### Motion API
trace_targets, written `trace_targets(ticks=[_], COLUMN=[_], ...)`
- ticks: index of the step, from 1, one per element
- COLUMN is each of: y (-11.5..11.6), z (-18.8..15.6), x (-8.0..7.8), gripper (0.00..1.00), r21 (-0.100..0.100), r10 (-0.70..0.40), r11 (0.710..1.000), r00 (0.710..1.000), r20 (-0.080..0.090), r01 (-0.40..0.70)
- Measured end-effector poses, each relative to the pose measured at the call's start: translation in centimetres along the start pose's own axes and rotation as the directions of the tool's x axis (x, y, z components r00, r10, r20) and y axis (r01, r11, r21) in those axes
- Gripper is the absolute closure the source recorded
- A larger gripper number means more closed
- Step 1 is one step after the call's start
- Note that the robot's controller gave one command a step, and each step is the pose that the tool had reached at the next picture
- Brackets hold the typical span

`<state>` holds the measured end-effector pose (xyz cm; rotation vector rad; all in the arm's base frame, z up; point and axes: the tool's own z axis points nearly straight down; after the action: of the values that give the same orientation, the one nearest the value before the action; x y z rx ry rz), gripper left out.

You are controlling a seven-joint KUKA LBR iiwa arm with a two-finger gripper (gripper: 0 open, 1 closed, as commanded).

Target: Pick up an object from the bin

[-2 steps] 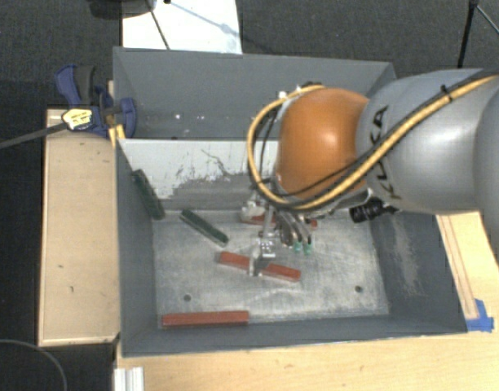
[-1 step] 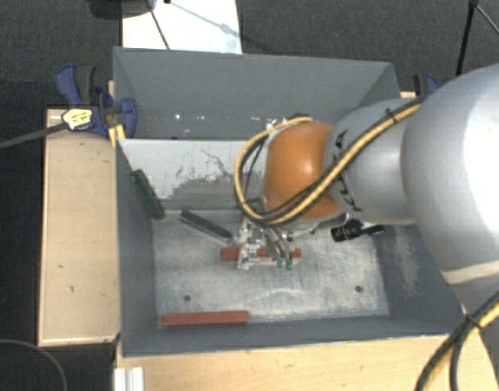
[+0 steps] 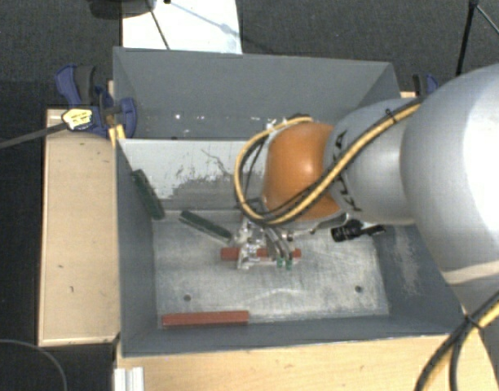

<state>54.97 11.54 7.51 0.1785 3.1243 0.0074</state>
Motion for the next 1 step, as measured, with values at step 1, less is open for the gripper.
trace_targets(ticks=[1], y=[-0.04], z=[-0.49], x=[0.23], gripper=[1.0], r21=[0.003], r10=[-0.001], r11=[1.0], r00=[1.0], r20=[-0.007], r01=[0.001])
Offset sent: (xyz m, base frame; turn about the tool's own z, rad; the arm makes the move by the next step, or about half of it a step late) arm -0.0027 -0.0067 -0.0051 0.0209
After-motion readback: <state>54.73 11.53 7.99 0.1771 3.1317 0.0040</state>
